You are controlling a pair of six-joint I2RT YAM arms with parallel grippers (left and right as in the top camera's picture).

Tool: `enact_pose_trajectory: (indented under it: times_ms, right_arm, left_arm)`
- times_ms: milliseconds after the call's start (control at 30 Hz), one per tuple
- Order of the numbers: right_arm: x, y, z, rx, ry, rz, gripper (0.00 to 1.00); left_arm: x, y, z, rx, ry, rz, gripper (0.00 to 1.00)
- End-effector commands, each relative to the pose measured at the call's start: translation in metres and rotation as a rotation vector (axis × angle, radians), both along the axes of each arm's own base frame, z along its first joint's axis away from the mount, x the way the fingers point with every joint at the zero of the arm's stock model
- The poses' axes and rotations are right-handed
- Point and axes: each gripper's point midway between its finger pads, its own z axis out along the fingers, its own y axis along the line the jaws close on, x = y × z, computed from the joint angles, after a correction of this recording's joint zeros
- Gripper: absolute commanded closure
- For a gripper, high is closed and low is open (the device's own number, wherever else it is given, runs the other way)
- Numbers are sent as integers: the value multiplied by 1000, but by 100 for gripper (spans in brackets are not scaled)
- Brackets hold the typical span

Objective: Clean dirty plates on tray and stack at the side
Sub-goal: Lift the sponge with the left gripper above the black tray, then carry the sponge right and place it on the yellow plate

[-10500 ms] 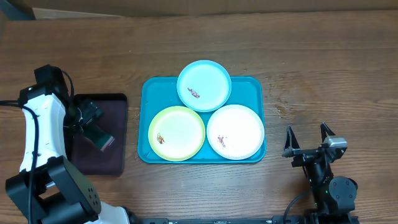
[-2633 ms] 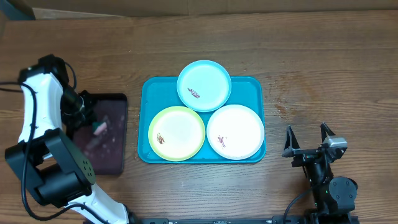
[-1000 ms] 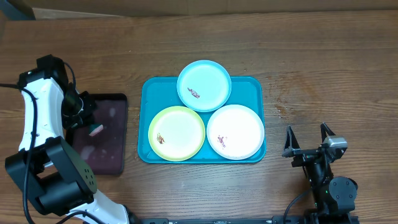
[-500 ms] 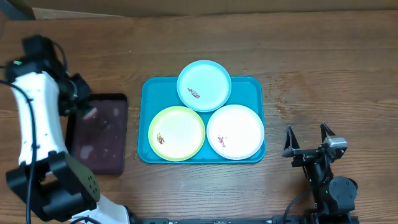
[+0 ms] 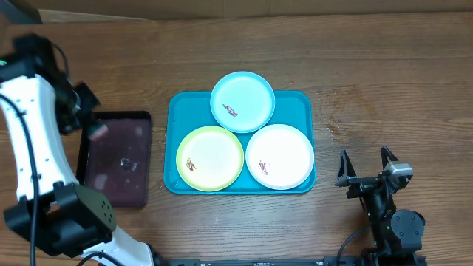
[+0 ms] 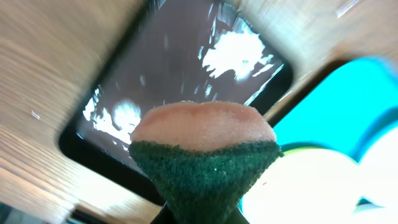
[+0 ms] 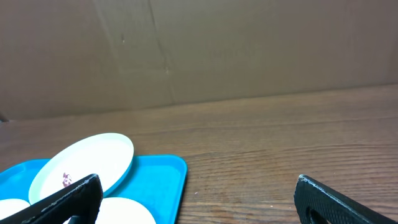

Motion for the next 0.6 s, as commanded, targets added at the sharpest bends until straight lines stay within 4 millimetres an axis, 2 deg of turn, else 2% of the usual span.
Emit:
enact_pose_trajectory:
  times_ms: [0, 33, 100, 233, 300, 333, 367, 433, 500, 567]
  right_arm:
    - [0, -1, -1, -3, -8, -5, 0]
    - [0, -1, -1, -3, -8, -5, 0]
    - [0, -1, -1, -3, -8, -5, 0]
    - [0, -1, -1, -3, -8, -5, 0]
    - [0, -1, -1, -3, -8, -5, 0]
    - [0, -1, -1, -3, -8, -5, 0]
    - [0, -1, -1, -3, -8, -5, 0]
    - [0, -1, -1, -3, -8, -5, 0]
    - [0, -1, -1, -3, -8, -5, 0]
    - [0, -1, -1, -3, -8, -5, 0]
  left_arm:
    - [8, -1, 33, 49, -90, -3, 96]
    - [8, 2, 29, 81, -73, -1, 96]
    - [7, 3, 7, 119, -18, 12, 96]
    - [-1, -15, -76, 78, 102, -23, 96]
    - [-12, -22, -106, 55, 158, -33, 96]
    - [-16, -23, -113, 49, 172, -33, 96]
    - [-17, -22, -114, 47, 179, -30, 96]
    - [-18, -18, -104, 47, 176, -17, 96]
    - [-16, -11, -82, 50, 163, -1, 96]
    - [-11, -4, -49, 62, 123, 17, 96]
